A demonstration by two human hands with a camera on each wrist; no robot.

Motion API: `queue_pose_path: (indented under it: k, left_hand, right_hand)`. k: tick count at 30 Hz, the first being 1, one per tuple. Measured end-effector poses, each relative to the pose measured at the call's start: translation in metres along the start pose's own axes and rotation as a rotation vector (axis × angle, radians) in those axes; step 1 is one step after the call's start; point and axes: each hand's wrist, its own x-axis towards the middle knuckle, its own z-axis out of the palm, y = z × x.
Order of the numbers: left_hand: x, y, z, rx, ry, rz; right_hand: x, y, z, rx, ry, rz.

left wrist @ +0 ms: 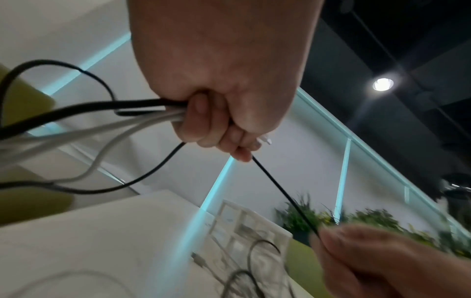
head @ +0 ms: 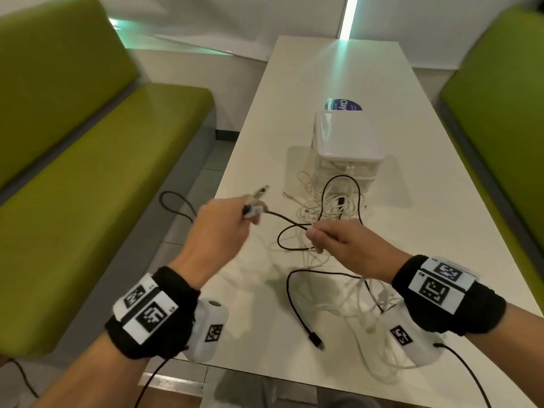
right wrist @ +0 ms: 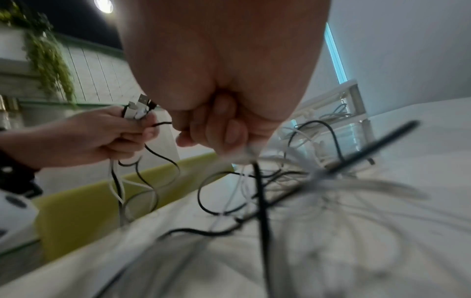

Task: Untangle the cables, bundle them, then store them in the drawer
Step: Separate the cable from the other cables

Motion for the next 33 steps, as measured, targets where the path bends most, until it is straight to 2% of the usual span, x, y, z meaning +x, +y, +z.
queue_pose_path:
  k: [2,6,10,14,17,19,21,26,33]
  left_hand:
    - [0.004,-0.013,-0.007,-0.016,0.099,-0.078]
    - [0.000,-0.026,0.000,0.058,0.053,-0.141]
    - [-0.007,-0.013,0.015,0.004,0.034,0.014]
    - [-0.010,0.006,0.030,0.060,-0.080,0.171]
    - [-0.011,0.013,0.038,0.081,-0.192,0.188]
    - [-0.013,0.014,0.040,0.042,-0.207,0.153]
    - [-0.014,0.012,0.039,-0.022,-0.152,0.102]
    - [-0.009,0.003,0.019,-0.075,0.005,0.013]
    - [-0.010,-0.008,-0.002,-0.073,0.032,-0.069]
  right_hand:
    - [-0.003,0.009,0.002,-0.021,-0.030,0.041]
    - [-0.007,0.022,0.012,-0.112,-0.109,0.113]
    - [0.000,0.020,0.014,-0.274,-0.105,0.064]
    - [0.011,0.011,0.005,-0.427,-0.032,-0.030]
    - [0.018,-0.002,0.000,-0.488,0.042,-0.098]
    - [0.020,-0.008,-0.003,-0.480,0.086,-0.144]
    - [0.017,-0.012,-0.002,-0.452,0.089,-0.150]
    - [0.010,-0.012,0.006,-0.281,0.007,-0.031]
    - [0.014,-0.017,0.012,-0.119,-0.037,-0.005]
